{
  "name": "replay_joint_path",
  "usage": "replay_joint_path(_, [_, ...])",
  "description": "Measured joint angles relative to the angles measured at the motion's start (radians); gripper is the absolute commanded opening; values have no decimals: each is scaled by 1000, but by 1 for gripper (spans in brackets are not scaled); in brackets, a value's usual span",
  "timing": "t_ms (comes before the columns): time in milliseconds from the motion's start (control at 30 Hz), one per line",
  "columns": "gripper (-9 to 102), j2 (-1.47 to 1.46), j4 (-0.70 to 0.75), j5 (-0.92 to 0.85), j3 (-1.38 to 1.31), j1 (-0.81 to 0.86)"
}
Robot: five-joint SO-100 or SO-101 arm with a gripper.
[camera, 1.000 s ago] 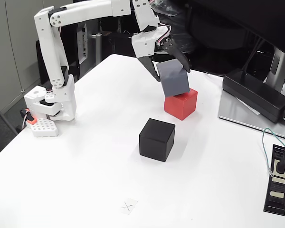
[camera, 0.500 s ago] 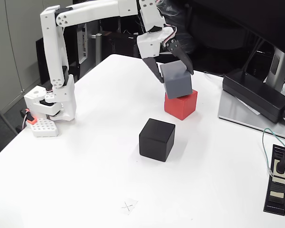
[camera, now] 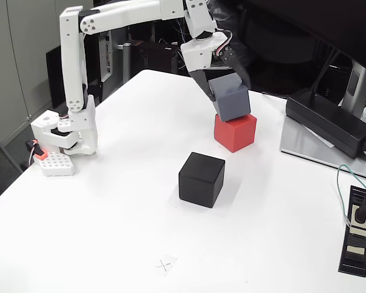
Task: Stack the three blocks in an ordered color.
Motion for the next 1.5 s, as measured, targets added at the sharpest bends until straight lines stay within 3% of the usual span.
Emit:
replay_joint_path(233, [24, 0, 0, 0, 0, -8])
replay_joint_path(433, [34, 0, 0, 0, 0, -8])
replay_joint_path(967, [35, 0, 15, 0, -2, 5])
replay_joint_path(1200, [35, 2, 132, -6, -44, 124])
replay_joint_path(1500, [35, 2, 212, -146, -86, 350])
